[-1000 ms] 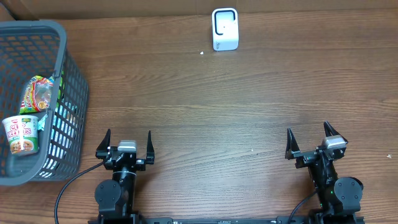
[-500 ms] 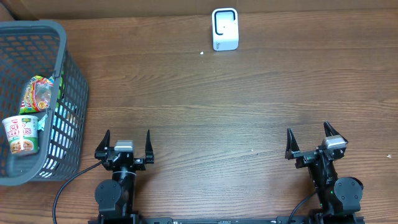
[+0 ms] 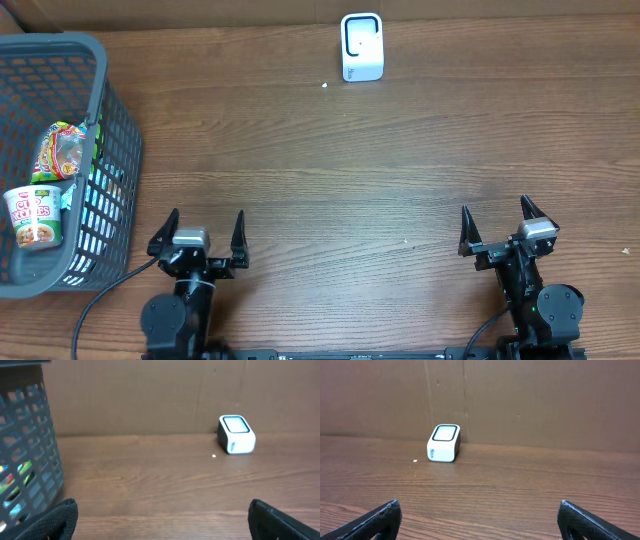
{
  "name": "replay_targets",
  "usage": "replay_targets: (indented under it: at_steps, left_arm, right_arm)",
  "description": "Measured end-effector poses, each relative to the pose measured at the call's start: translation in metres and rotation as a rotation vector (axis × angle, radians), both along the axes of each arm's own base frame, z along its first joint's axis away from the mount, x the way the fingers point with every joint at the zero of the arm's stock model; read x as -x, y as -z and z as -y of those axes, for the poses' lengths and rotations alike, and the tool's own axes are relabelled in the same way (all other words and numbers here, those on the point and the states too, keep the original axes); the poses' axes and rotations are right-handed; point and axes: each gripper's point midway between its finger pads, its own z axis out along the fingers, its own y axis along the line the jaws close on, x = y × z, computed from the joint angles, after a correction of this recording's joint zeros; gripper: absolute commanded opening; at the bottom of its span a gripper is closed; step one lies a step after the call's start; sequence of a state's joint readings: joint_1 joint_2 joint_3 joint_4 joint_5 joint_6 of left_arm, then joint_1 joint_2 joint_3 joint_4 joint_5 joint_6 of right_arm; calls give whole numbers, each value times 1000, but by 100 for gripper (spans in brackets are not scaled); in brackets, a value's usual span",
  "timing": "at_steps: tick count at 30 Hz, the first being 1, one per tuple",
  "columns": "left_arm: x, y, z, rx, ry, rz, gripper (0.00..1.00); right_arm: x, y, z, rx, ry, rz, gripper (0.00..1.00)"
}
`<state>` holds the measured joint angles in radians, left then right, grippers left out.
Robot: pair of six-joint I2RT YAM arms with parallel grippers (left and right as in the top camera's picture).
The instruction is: Scan the item barcode
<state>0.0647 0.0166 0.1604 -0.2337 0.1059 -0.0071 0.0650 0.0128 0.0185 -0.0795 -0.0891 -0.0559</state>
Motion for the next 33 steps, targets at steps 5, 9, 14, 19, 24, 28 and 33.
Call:
replay_targets:
  at_steps: [5,9,14,19,24,28,33]
  left_arm:
    - [11,-28,6,31,30,-59,100]
    - [13,-60,14,45,74,-96,100]
    - [5,-105,18,76,97,-227,100]
    - [-8,-144,18,110,92,-481,100]
    - [-33,-182,17,130,85,-656,100]
    - [-56,-202,15,130,85,-669,100]
    - [-74,-197,15,136,91,-690,100]
  right_arm:
    - [0,0,0,0,0,-1,100]
    - [0,0,0,-1,0,-1,100]
    - [0,0,0,0,0,-1,100]
    - [0,0,0,0,0,-1,100]
    - [0,0,0,-1,0,-1,100]
    - [0,0,0,0,0,1,100]
    - [0,0,0,0,0,1,100]
